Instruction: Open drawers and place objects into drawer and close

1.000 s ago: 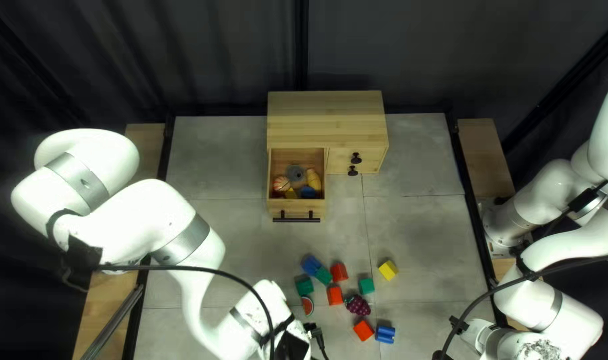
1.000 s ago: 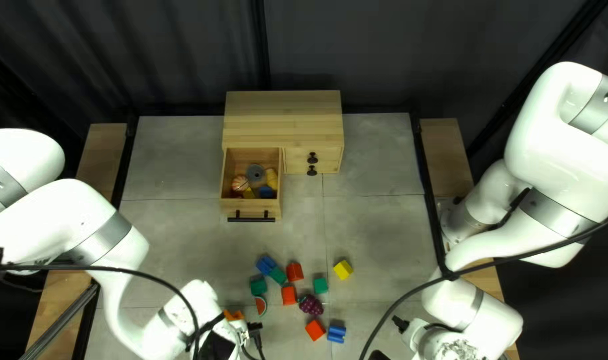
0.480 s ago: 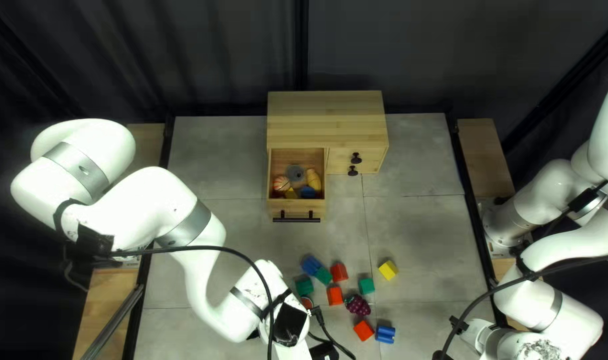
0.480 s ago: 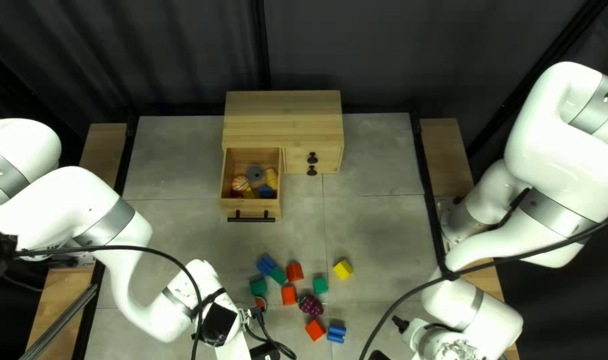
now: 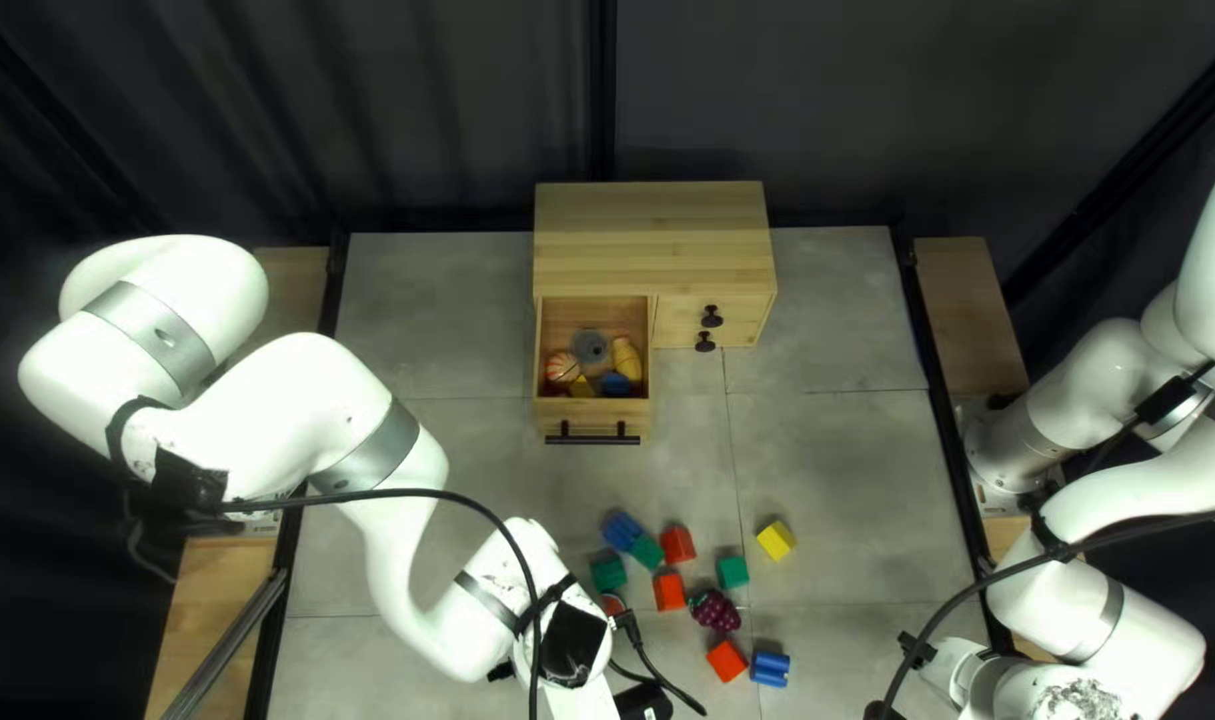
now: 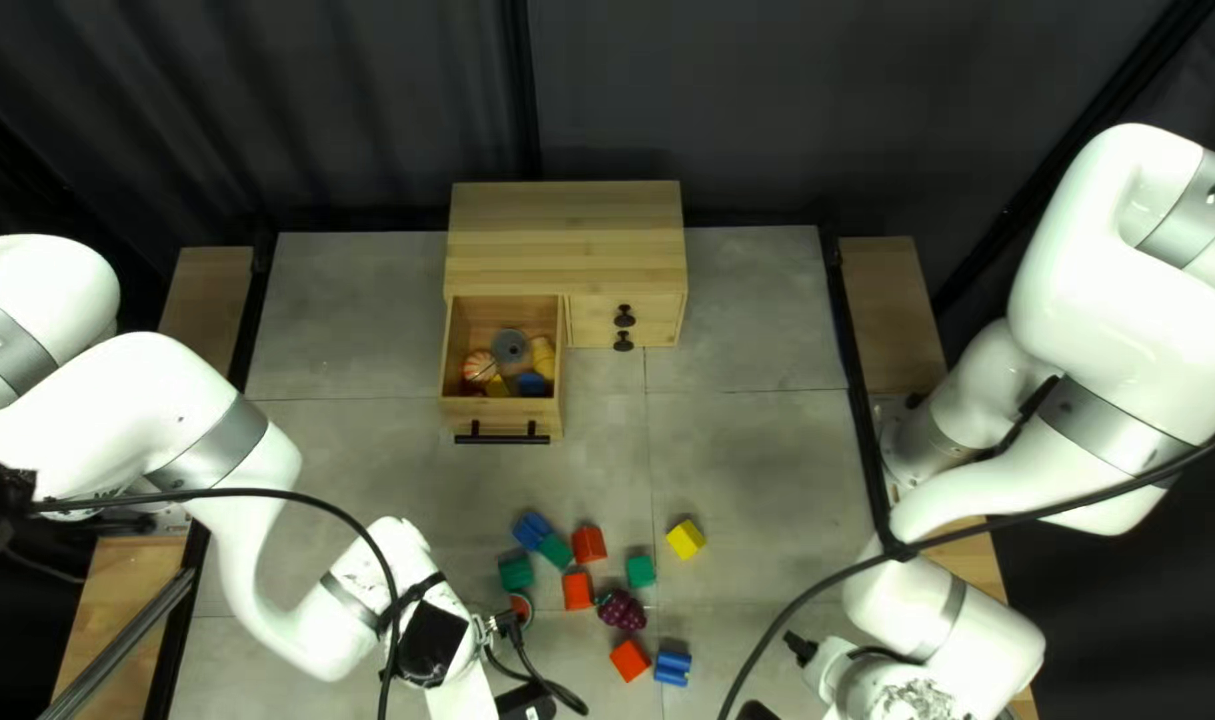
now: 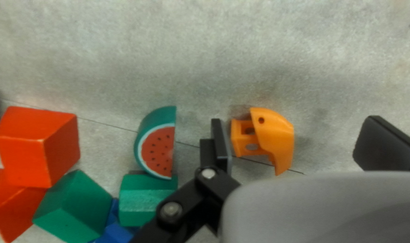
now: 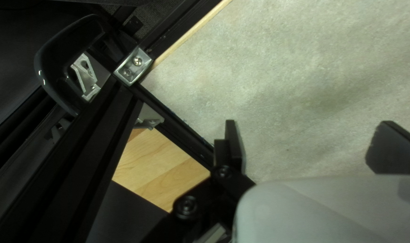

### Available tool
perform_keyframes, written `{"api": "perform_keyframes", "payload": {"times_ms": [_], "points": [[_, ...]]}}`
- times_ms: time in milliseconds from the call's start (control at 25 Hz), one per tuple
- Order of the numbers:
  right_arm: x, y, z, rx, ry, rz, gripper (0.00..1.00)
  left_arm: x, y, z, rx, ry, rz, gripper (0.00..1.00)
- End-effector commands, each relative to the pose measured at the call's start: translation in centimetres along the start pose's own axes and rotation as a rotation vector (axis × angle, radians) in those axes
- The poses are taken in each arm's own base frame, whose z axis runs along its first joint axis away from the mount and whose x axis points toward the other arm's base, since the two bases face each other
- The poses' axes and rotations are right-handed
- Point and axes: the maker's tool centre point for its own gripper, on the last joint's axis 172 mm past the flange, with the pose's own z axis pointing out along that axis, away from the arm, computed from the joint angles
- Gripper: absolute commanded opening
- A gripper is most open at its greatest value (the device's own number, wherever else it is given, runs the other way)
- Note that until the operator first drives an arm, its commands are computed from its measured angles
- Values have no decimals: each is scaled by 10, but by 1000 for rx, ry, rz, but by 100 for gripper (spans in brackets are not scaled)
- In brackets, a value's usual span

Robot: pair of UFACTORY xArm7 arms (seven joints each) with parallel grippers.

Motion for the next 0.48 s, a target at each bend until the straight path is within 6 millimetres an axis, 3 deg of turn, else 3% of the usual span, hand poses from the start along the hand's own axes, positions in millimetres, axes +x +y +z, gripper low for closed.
{"api": "perform_keyframes", "payload": {"times_ms": [40, 280, 480], "points": [[0, 0, 0, 0, 0, 0, 100, 0, 0, 1, 1, 4, 5, 95], [0, 0, 0, 0, 0, 0, 100, 1, -2, 1, 3, 14, 12, 100], [0, 0, 0, 0, 0, 0, 100, 2, -4, 3, 6, 22, 18, 98]]}}
